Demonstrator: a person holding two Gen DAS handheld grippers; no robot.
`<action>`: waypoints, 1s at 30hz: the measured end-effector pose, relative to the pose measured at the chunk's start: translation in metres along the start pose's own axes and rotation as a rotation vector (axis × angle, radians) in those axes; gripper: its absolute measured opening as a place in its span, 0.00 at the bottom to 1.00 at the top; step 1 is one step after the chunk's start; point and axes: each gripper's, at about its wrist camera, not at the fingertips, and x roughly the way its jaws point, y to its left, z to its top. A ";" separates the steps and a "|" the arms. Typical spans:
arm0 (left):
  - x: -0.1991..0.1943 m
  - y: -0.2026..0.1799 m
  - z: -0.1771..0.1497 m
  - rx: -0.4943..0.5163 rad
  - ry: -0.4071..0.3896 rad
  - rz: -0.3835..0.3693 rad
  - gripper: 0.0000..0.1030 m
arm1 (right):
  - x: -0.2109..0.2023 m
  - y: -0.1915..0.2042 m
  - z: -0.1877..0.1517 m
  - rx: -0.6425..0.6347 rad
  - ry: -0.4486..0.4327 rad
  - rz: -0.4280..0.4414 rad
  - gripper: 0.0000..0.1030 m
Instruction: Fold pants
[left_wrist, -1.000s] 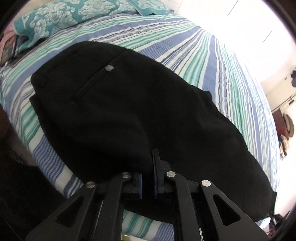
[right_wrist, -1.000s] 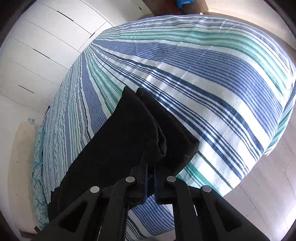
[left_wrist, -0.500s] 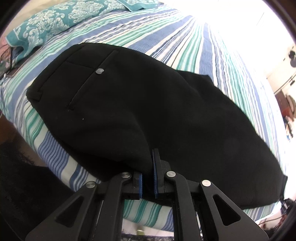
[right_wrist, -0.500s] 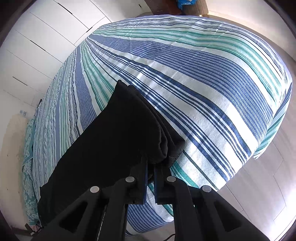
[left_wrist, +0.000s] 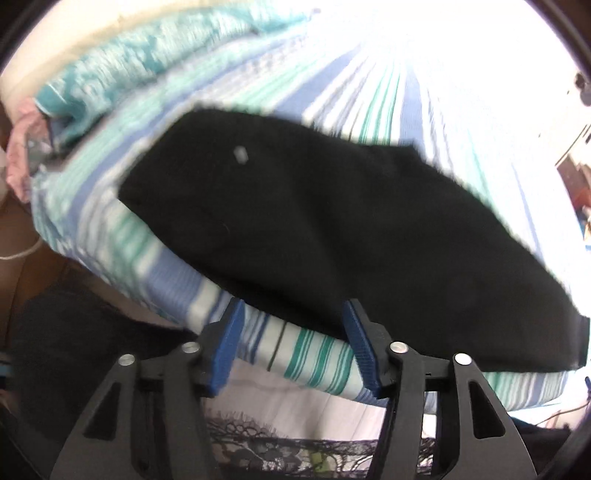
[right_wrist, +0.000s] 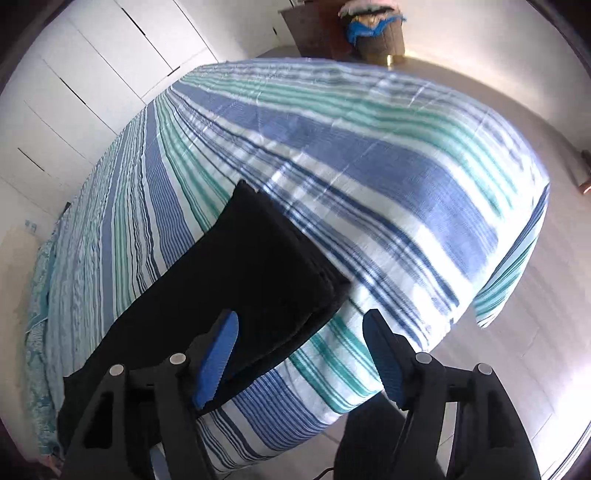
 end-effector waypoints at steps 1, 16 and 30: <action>-0.008 -0.002 0.002 0.009 -0.041 0.005 0.72 | -0.009 0.010 -0.002 -0.043 -0.033 -0.016 0.68; 0.074 -0.026 0.011 0.221 0.016 0.156 0.86 | 0.048 0.184 -0.133 -0.657 0.057 0.161 0.76; 0.052 -0.048 -0.006 0.266 -0.089 0.076 0.88 | 0.048 0.185 -0.151 -0.662 0.051 0.114 1.00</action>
